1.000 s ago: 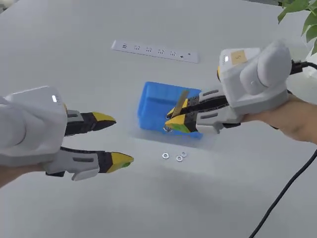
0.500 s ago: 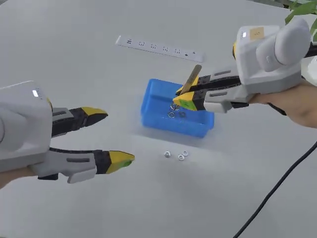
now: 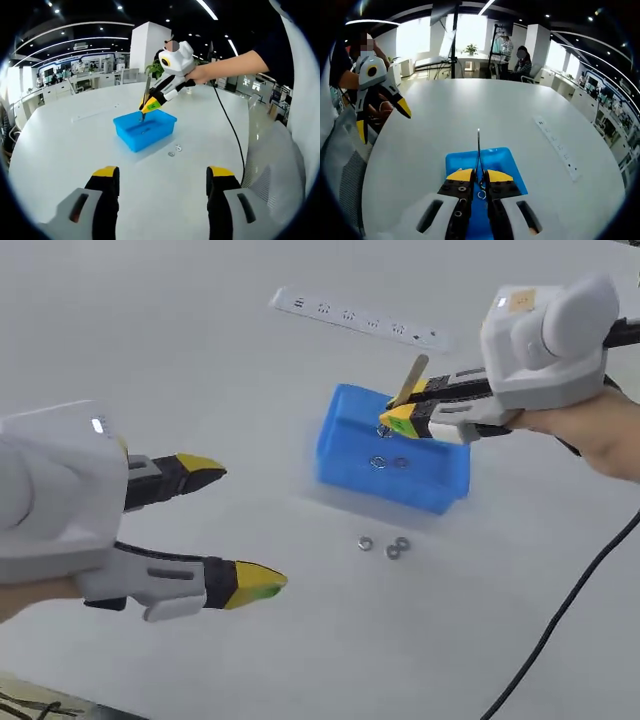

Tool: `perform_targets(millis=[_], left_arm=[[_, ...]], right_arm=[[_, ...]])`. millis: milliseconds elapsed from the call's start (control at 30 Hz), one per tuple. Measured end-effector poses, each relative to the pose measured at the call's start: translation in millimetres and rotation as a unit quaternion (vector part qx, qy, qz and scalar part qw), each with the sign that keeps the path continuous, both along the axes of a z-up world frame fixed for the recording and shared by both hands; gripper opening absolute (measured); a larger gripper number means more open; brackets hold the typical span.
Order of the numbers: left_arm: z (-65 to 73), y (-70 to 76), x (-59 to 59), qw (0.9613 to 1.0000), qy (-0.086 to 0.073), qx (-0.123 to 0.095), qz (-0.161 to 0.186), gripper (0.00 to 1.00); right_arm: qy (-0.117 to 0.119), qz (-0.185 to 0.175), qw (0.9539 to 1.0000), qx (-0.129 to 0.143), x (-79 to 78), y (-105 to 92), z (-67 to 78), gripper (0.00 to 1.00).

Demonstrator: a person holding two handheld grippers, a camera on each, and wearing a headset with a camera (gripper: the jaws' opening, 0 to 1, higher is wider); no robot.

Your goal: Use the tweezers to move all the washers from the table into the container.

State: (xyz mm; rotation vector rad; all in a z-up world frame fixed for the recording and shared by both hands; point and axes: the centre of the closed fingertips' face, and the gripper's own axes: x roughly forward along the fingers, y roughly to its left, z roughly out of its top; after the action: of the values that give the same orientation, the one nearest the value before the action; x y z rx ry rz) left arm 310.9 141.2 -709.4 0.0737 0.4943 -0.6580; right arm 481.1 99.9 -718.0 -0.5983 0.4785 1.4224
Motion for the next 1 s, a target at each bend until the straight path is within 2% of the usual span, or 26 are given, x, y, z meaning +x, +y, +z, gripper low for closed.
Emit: perform_targets(millis=[67, 167, 233, 467, 767, 1000], left_arm=[[-1.7, 0.4, -2.1, 1.0, 0.006, -0.005, 0.003, 0.77], [-8.3, 3.4, -4.6, 0.9998, 0.015, 0.01, 0.001, 0.79], [-9.8, 4.7, -4.6, 0.9998, 0.02, 0.011, 0.002, 0.79], [-10.5, 6.1, 1.1, 0.9997, 0.023, 0.011, 0.005, 0.81], [-14.1, 0.1, 0.6, 0.9995, 0.031, 0.01, -0.002, 0.81], [-13.8, -1.7, -1.4, 0.9994, 0.033, 0.008, -0.004, 0.81]], right_arm=[[0.0, -0.004, 0.9999, -0.01, 8.2, 0.1, -12.1, 0.1], [0.004, -0.014, 0.9997, -0.018, 17.1, -1.5, -24.4, 0.1], [0.009, -0.023, 0.9996, -0.017, 21.3, -2.4, -30.2, 0.1], [0.01, -0.025, 0.9992, -0.028, 30.2, -5.1, -51.9, 0.09], [0.014, -0.022, 0.9995, -0.018, 28.9, -2.1, -51.4, 0.1], [0.011, -0.017, 0.9995, -0.025, 27.1, -1.5, -52.6, 0.1]])
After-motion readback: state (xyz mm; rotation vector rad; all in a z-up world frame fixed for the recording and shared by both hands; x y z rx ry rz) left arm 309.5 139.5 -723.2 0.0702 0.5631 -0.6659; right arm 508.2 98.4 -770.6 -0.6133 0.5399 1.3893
